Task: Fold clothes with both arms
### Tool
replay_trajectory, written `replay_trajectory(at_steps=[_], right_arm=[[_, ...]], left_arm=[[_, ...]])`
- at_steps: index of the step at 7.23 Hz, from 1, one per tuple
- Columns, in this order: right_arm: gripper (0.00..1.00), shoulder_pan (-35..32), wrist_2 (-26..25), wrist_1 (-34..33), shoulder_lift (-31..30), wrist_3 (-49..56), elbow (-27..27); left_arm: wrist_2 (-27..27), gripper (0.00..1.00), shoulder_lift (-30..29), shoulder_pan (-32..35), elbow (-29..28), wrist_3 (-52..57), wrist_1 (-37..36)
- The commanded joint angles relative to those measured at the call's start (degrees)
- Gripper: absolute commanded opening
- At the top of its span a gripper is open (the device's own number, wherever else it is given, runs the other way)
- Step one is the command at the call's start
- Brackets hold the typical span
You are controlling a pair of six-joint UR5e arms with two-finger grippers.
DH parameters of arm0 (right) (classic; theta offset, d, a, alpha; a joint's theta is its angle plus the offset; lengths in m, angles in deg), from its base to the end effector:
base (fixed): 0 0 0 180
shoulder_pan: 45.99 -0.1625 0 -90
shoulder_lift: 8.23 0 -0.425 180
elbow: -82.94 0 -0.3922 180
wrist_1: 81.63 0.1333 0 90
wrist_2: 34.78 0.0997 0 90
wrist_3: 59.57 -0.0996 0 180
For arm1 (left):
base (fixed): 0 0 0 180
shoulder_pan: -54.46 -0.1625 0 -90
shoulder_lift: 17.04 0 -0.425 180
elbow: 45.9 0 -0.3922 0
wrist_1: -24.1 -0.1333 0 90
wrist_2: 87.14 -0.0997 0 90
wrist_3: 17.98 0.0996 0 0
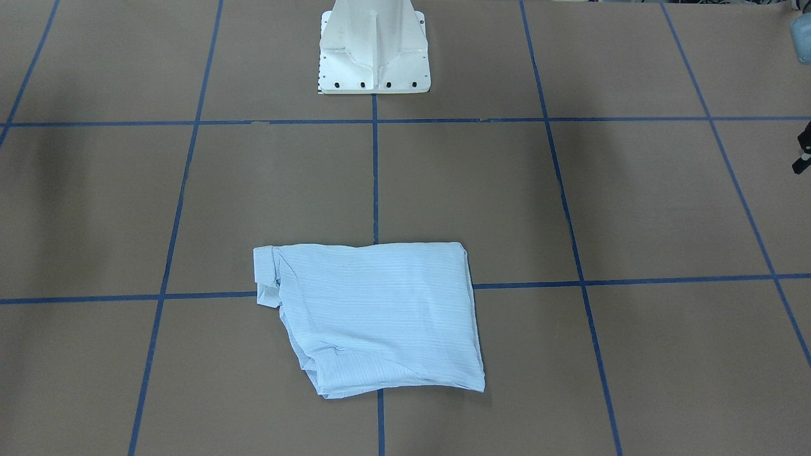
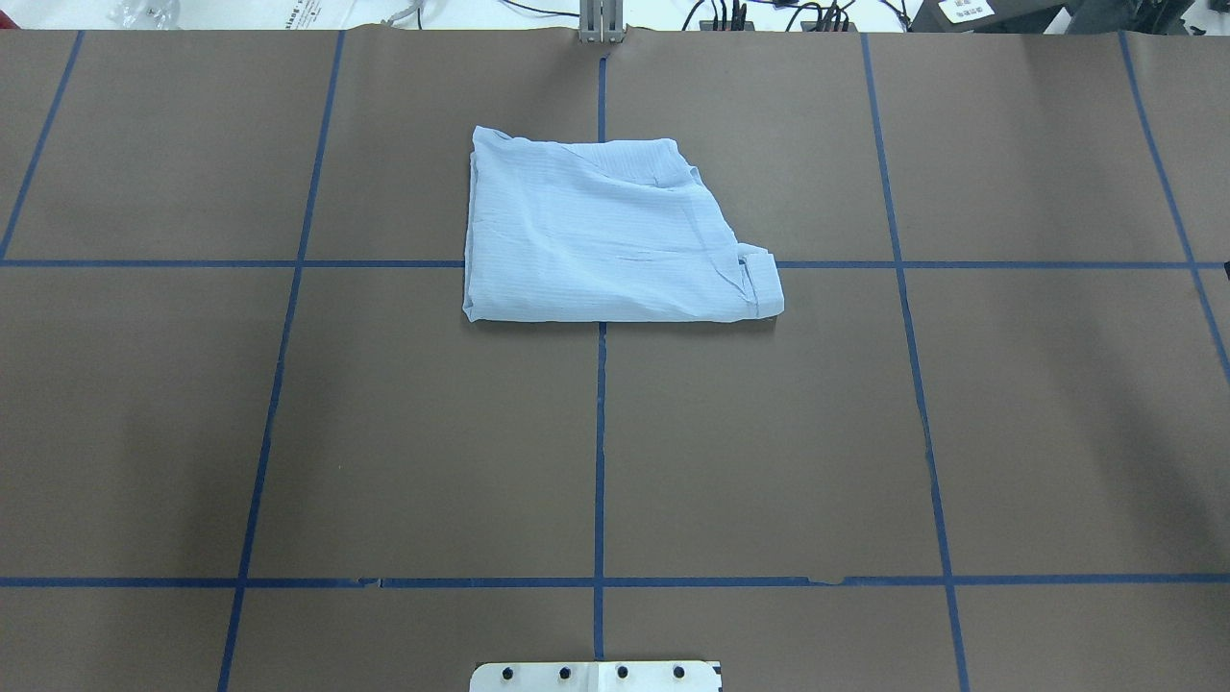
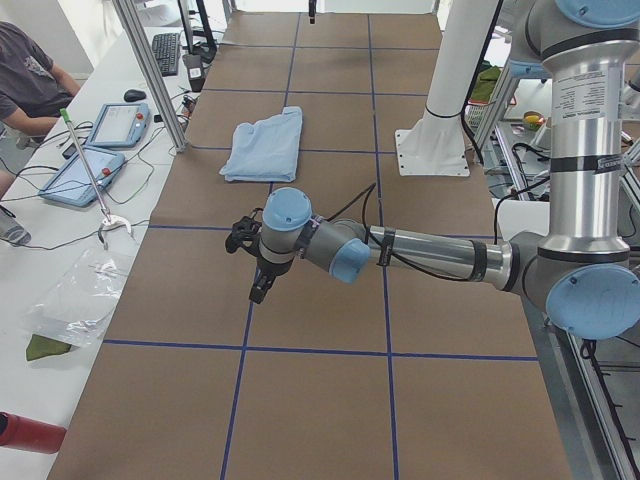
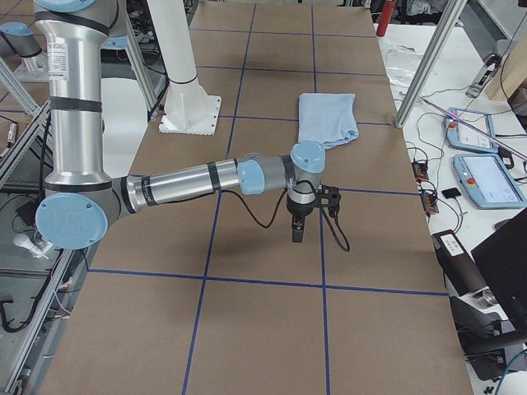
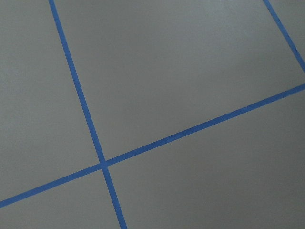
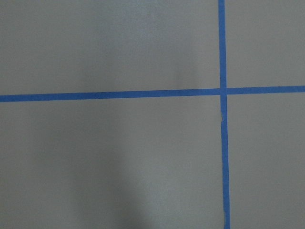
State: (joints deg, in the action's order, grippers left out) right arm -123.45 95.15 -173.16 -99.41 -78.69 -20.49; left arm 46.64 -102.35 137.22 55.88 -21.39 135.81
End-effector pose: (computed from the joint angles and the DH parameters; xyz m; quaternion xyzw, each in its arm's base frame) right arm -0.0380 -0.4901 0.5607 -0.0083 -0.3510 0.0219 0.9361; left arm -0.0038 -0.4808 0.5527 0.1963 0.3810 0.1227 0.8951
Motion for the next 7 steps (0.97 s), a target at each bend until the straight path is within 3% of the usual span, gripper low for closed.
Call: replay_trajectory(at_steps=[1,4,6,7], right_arm=[[1.00,-0.1,0.3,0.3,-0.1,0.5,2.1],[1.00,-6.6,1.1,-0.1,-0.9,1.6,2.1],[1.00,-8.0,1.8,-0.5,-2.5,13.8,4.5],[1.00,-8.1,1.8,-0.2,-3.0,14.5,5.2]], left_arm=[[0.3,1.00,0.1,0.1,0.9,0.0,-0.4],[0.5,1.00,0.6,0.1,0.9,0.0,-0.4],[0.4,1.00,0.3,0.1,0.2,0.0,-0.4],[0.3,1.00,0.3,0.1,0.7,0.0,-0.3]])
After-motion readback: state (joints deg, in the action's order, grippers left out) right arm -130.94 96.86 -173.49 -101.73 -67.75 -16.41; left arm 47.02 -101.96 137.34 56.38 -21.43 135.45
